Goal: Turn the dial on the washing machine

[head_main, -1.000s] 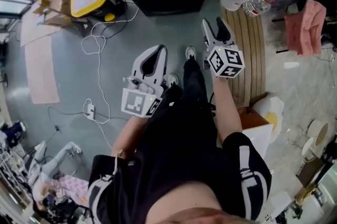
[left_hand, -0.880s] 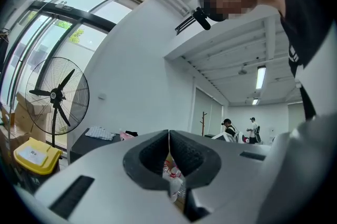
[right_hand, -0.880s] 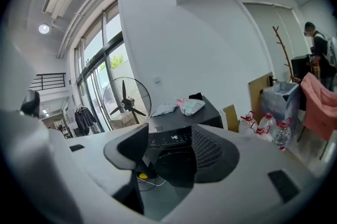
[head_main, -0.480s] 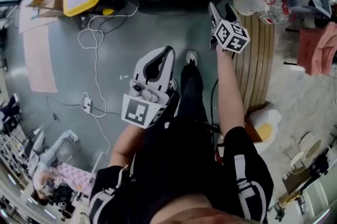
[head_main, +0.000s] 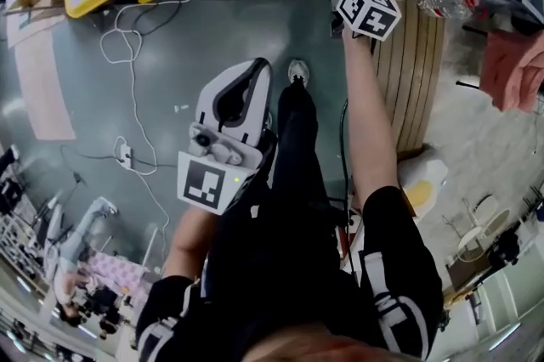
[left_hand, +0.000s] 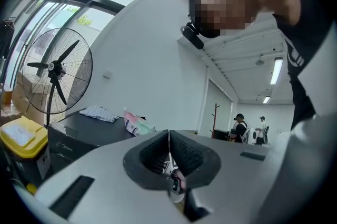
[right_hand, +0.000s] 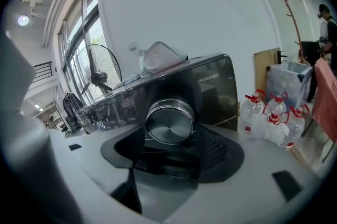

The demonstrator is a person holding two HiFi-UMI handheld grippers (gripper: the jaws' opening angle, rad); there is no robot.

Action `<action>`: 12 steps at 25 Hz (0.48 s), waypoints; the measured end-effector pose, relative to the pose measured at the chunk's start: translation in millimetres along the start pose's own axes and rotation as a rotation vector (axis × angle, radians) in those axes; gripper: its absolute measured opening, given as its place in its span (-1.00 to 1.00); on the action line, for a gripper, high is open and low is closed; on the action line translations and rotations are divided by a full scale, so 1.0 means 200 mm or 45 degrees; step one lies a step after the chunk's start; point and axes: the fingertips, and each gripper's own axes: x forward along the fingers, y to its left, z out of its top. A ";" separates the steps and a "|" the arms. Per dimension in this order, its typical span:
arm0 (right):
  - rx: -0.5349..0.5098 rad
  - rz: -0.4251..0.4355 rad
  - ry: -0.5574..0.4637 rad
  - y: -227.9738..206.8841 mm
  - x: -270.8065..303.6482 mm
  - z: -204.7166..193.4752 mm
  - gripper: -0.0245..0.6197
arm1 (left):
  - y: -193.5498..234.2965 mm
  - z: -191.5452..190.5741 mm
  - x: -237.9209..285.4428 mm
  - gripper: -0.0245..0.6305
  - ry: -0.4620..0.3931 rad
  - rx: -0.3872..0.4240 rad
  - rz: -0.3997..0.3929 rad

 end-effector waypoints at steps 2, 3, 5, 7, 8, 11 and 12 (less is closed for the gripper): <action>-0.016 -0.015 -0.015 -0.01 0.02 0.01 0.03 | 0.00 -0.03 0.01 -0.85 0.001 0.002 -0.008; -0.039 -0.027 -0.017 -0.01 0.02 0.01 0.01 | 0.00 -0.04 0.01 -0.85 0.004 0.007 -0.013; -0.196 -0.103 0.021 0.00 0.03 0.01 -0.02 | 0.00 -0.07 0.02 -0.85 0.014 0.025 -0.022; -0.479 -0.242 0.075 0.01 0.03 -0.01 -0.02 | 0.00 -0.09 0.02 -0.85 0.028 0.043 -0.028; -0.576 -0.283 0.082 0.02 0.03 -0.01 -0.02 | 0.00 -0.10 0.02 -0.85 0.035 0.043 -0.031; -0.536 -0.232 0.019 0.02 0.02 0.00 0.00 | -0.01 -0.12 0.02 -0.85 0.041 0.028 -0.038; -0.477 -0.195 -0.010 0.02 0.00 0.01 0.04 | -0.01 -0.12 0.02 -0.85 0.040 0.028 -0.039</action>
